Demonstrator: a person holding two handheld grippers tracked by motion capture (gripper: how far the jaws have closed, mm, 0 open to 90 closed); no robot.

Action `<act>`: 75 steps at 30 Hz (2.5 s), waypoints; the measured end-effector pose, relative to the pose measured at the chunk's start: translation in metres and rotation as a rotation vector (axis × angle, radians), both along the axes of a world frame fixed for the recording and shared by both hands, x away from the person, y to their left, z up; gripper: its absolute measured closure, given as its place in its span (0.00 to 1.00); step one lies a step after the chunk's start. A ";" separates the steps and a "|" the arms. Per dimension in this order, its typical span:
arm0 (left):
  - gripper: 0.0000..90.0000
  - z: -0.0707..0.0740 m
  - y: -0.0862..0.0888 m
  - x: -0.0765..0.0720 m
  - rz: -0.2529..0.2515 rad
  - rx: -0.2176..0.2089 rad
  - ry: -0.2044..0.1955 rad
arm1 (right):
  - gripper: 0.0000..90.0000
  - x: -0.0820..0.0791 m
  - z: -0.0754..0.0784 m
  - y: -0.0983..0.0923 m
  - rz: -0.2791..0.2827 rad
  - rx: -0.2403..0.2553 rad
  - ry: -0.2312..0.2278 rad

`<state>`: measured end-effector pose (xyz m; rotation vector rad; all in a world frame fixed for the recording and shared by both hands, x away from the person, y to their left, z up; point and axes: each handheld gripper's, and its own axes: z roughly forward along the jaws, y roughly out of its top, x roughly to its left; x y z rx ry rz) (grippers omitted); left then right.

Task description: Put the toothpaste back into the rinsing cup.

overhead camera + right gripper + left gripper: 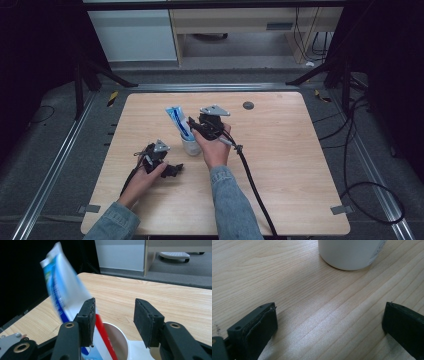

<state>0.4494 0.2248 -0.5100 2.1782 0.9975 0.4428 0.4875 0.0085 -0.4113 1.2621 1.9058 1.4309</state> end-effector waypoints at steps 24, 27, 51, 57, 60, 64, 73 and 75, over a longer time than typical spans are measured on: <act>0.00 0.000 0.000 0.000 0.000 0.000 0.000 | 0.34 -0.008 0.014 -0.005 0.004 -0.142 -0.020; 0.00 0.000 0.000 0.000 0.000 0.000 0.000 | 0.29 -0.009 0.016 -0.005 0.018 -0.175 -0.014; 0.00 0.000 0.000 0.000 0.003 -0.002 0.000 | 0.08 -0.019 0.027 -0.020 0.022 -0.296 0.017; 0.00 0.000 0.000 0.000 0.001 -0.001 0.000 | 0.07 -0.022 0.030 -0.027 0.026 -0.324 0.016; 0.00 0.000 0.000 0.000 0.001 -0.001 0.000 | 0.07 -0.023 0.030 -0.031 0.027 -0.338 0.016; 0.00 0.000 0.000 0.000 0.001 -0.001 0.000 | 0.07 -0.024 0.028 -0.038 0.014 -0.354 0.020; 0.00 0.000 0.000 0.000 0.001 -0.002 0.000 | 0.06 -0.027 0.027 -0.054 -0.005 -0.359 0.023; 0.00 0.000 0.000 0.000 0.003 -0.002 0.000 | 0.06 -0.028 0.027 -0.058 -0.010 -0.357 0.028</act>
